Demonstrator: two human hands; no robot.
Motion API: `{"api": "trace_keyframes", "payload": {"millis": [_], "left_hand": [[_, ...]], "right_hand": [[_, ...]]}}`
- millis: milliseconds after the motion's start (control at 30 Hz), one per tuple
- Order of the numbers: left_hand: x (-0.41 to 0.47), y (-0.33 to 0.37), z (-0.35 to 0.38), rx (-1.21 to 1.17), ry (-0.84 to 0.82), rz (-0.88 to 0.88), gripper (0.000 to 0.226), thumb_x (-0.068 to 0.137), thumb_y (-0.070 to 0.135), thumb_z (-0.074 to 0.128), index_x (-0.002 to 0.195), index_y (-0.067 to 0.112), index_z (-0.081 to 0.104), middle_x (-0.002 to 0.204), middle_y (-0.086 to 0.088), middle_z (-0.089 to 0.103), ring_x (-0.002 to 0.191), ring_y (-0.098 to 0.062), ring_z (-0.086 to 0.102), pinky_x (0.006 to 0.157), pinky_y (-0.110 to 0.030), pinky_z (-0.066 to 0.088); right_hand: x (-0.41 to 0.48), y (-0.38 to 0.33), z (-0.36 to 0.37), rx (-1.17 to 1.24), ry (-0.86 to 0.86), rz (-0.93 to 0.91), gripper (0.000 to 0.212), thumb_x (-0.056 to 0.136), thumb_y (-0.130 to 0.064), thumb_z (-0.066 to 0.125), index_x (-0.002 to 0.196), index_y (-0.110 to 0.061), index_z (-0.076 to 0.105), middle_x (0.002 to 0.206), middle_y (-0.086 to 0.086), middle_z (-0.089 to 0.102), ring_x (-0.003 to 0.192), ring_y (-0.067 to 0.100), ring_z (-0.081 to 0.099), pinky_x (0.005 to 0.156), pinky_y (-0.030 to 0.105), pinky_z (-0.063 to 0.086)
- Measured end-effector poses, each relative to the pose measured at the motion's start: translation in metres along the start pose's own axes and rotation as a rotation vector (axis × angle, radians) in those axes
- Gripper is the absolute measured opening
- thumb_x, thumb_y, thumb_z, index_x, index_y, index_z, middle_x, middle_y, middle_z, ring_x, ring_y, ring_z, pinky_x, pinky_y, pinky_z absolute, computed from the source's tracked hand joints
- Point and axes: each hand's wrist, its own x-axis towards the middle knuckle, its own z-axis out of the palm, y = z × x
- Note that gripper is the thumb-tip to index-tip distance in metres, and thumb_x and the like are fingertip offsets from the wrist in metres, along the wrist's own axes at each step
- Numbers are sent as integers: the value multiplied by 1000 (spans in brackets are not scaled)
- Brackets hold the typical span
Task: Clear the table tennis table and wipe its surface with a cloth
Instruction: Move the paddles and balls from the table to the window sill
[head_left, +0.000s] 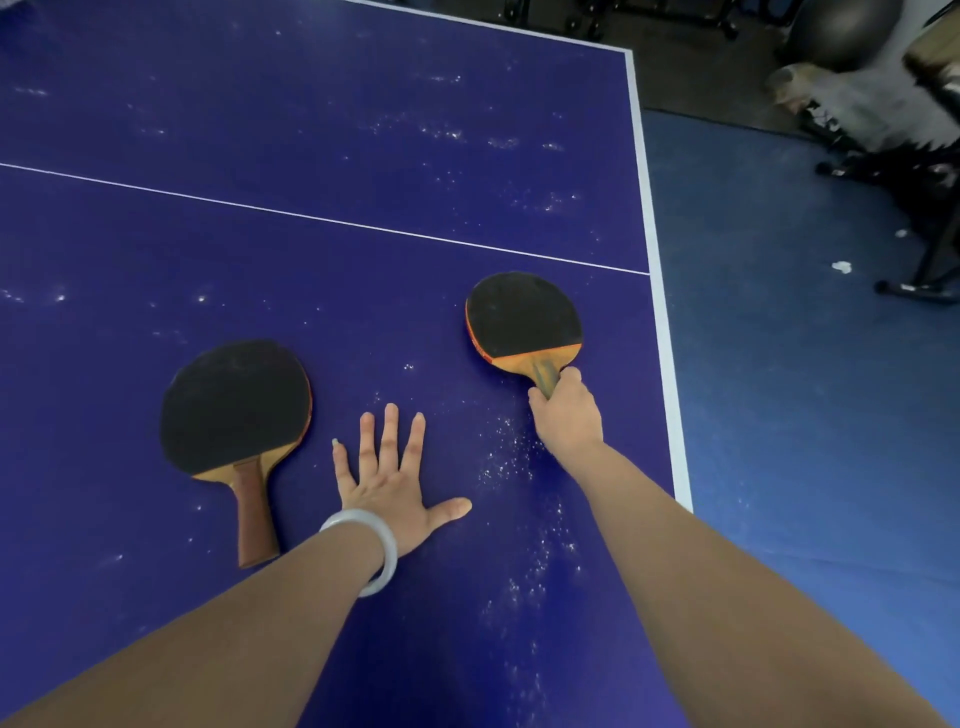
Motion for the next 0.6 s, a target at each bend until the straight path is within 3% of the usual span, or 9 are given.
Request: {"api": "trace_keyframes", "payload": {"millis": [167,267,367,467,600], "left_hand": [[-1,-1,0,-18,16,2,111,76,90,30,148,32,-30,154,-1,-41,142,-29,-37,116,-59,-17],[-3,-3,-4,-63,22,26,108,79,86,36,151,32,-23,157,0,-36,144,-28,-34,117,-57,-16],[-13,-11,-6,-171,123,89,102,83,79,44,157,28,-4,164,-1,-18,150,-25,-19,121,-51,-8],[-43,-26,1,-284,241,131,92,87,69,50,157,21,12,166,-3,0,152,-24,-7,123,-42,0],[-88,-55,13,-376,405,-21,76,92,55,56,152,19,25,160,-2,16,147,-23,13,118,-39,16]], "right_hand": [[-58,7,19,19,-41,78,19,98,-29,55,103,-12,45,95,4,57,80,19,58,65,31,47],[-88,3,30,113,-74,157,18,95,-30,59,102,-16,52,96,2,62,82,18,65,70,34,58],[-120,-6,43,195,-90,166,11,91,-26,60,92,-16,54,88,6,65,74,26,68,69,45,61],[-150,-21,57,231,-117,169,7,92,-20,58,90,-15,53,83,7,64,60,23,67,61,42,61],[-177,-39,81,314,-133,163,8,93,-16,56,87,-14,50,77,8,66,51,19,66,58,41,61]]}}
